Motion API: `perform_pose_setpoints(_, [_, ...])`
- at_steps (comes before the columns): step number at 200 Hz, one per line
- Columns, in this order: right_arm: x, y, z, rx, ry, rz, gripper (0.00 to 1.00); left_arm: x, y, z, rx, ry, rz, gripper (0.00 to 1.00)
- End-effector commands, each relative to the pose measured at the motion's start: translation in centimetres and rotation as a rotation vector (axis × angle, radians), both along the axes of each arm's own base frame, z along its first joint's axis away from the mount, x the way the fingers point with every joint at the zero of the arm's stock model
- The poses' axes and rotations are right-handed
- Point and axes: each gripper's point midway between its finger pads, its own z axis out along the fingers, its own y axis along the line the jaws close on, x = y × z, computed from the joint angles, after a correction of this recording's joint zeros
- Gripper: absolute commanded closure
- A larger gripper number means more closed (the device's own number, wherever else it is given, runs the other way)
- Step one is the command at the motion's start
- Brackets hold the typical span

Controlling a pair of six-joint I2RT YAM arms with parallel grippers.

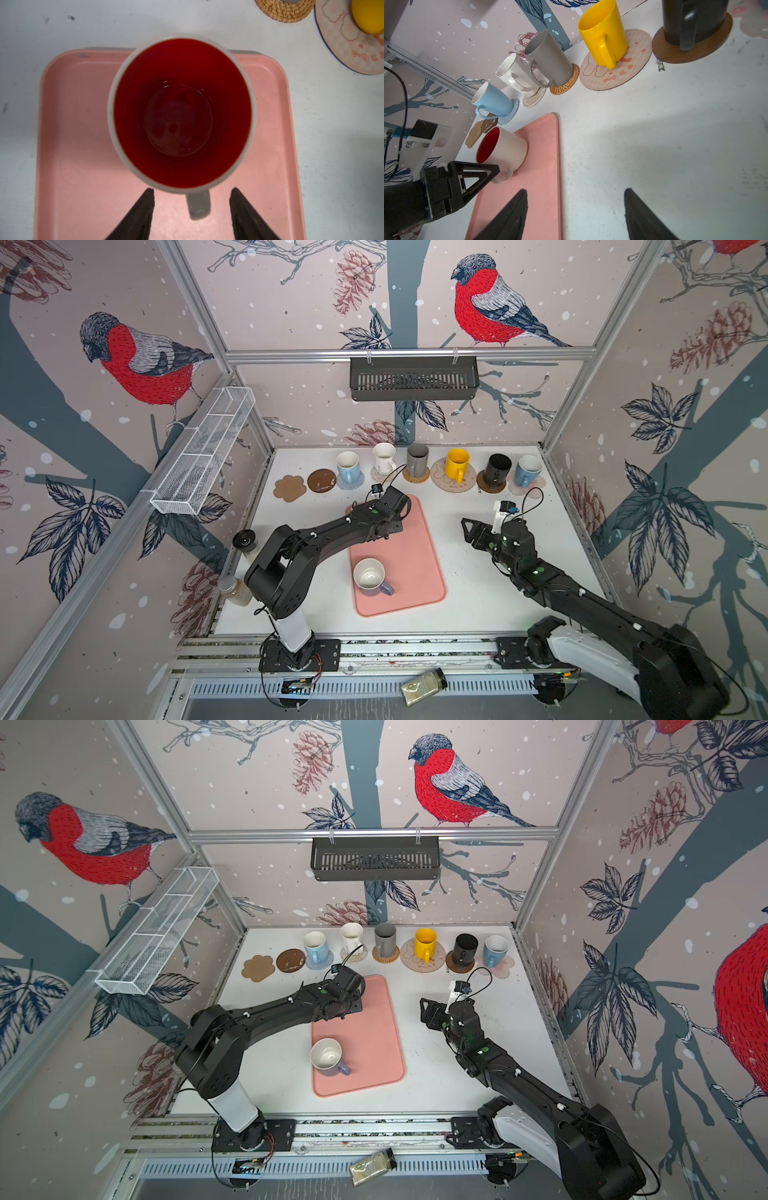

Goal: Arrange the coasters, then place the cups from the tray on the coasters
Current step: 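Lift the red-lined mug with the left gripper toward the coasters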

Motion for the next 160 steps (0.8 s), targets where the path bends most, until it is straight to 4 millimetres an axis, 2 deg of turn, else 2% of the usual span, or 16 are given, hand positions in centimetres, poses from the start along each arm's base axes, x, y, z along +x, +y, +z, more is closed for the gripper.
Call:
perform_pose_setpoints(1, [0.2,0.4,0.8,0.01,-0.038,0.023,0.27,0.5,1.2,0.0,0.031,-0.016,0.032,0.44])
perform_pose_setpoints(33, [0.5,0.7,0.4,-0.002,-0.03,0.034,0.27,1.0,1.6,-0.1,0.026,-0.021,0.028,0.53])
perform_pose_setpoints(74, [0.7,0.8,0.0,-0.011,-0.023,0.038,0.27,0.9,1.9,-0.5,0.029,-0.017,0.02,0.74])
perform_pose_setpoints(98, [0.7,0.7,0.0,-0.013,-0.024,0.034,0.27,0.8,2.0,-0.7,0.027,-0.015,0.019,0.8])
perform_pose_setpoints(114, [0.7,0.6,-0.2,-0.016,-0.02,0.034,0.27,0.8,2.1,-0.8,0.027,-0.01,0.017,0.89])
perform_pose_setpoints(160, [0.9,0.6,-0.3,-0.023,-0.018,0.033,0.27,0.7,2.4,0.2,0.019,-0.023,0.021,0.93])
